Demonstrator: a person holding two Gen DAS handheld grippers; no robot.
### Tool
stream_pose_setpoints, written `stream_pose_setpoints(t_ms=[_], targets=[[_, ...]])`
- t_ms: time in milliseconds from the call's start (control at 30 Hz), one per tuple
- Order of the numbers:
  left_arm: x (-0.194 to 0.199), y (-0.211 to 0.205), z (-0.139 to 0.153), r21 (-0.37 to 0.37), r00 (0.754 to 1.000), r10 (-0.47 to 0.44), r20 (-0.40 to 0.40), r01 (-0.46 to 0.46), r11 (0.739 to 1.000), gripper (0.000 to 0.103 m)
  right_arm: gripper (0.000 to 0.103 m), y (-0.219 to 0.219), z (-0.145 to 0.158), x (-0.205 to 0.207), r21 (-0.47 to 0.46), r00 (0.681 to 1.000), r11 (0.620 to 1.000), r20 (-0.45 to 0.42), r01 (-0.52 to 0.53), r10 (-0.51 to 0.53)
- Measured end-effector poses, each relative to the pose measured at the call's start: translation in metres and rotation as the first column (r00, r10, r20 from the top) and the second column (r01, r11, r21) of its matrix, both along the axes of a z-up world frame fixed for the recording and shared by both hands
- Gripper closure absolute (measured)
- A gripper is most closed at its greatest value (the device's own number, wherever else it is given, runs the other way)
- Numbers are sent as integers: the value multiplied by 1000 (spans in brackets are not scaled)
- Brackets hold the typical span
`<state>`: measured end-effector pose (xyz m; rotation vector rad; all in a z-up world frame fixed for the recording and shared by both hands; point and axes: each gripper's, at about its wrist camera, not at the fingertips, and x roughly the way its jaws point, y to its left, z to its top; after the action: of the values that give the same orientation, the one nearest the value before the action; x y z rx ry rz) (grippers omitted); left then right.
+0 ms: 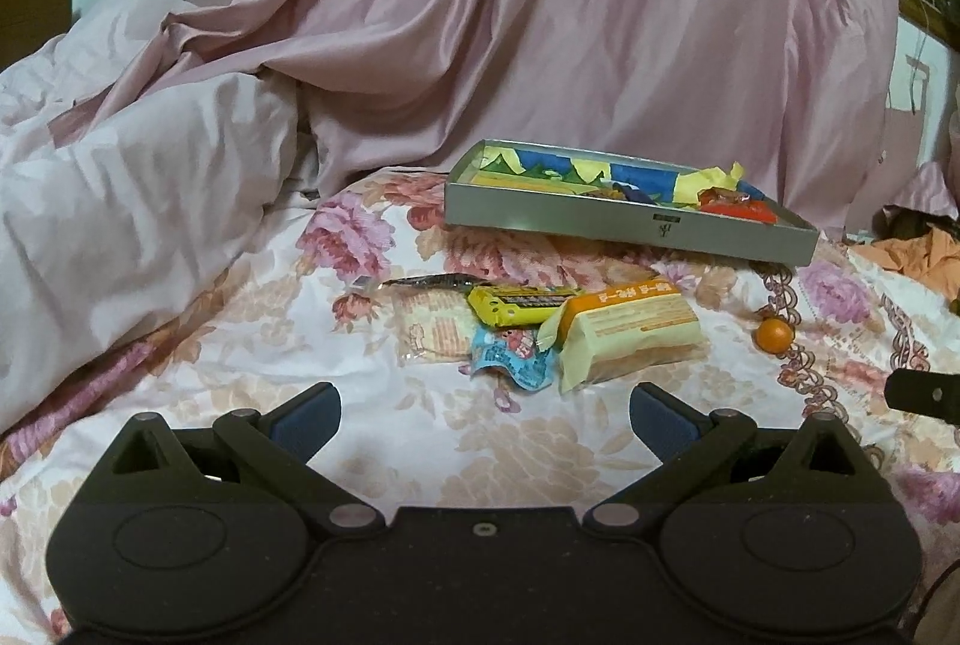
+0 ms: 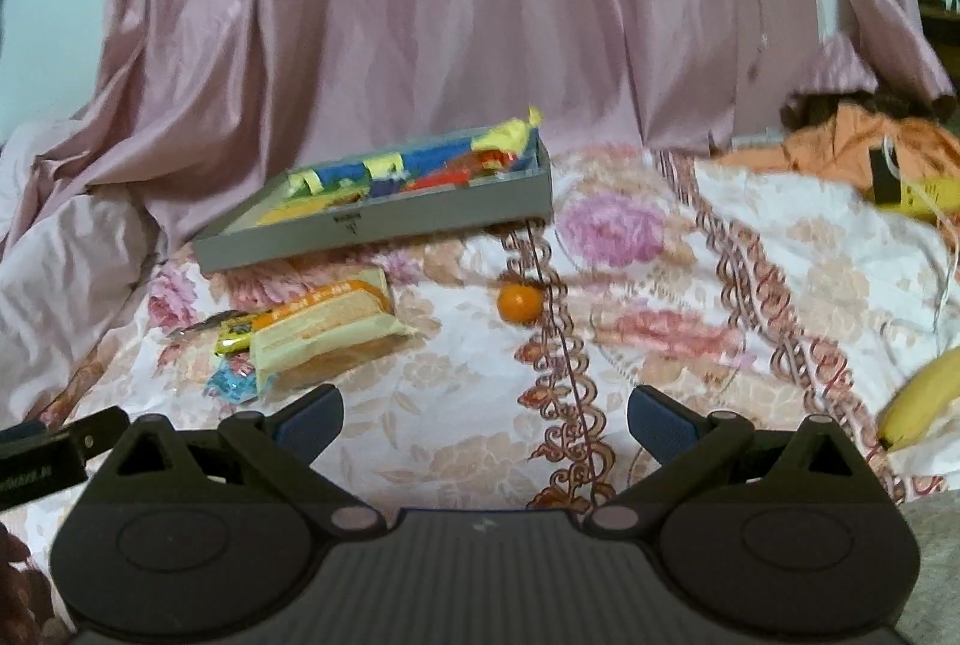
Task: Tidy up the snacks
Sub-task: 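Withdraw both tools from the tray toward the remaining snacks on the sheet, then grasp the cream cake packet with the left tool while the right tool grasps the mandarin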
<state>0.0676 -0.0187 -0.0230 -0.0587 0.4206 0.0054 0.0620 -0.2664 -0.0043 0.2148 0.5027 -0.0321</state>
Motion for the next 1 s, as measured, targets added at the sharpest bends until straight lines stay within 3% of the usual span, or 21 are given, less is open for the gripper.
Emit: stream_pose_setpoints(t_ms=[167,433,767,1000], targets=[[15,-2,-6,20,999,-34,-14,34,999,1,0,-5,-6,21,73,999,997,-45,-16,19],[43,-6,-11,53,996,-91,-15,91,994,1,0,2,-7,58,63,992,992,-55,-106,110],[80,-22,-16,98,987,-161,-18,162,982,1,0,11,-12,104,-94,984,982,-76,-165,158],[99,-36,-19,178,975,-224,-7,222,959,1,0,15,-17,126,-290,972,928,-48,-234,230]])
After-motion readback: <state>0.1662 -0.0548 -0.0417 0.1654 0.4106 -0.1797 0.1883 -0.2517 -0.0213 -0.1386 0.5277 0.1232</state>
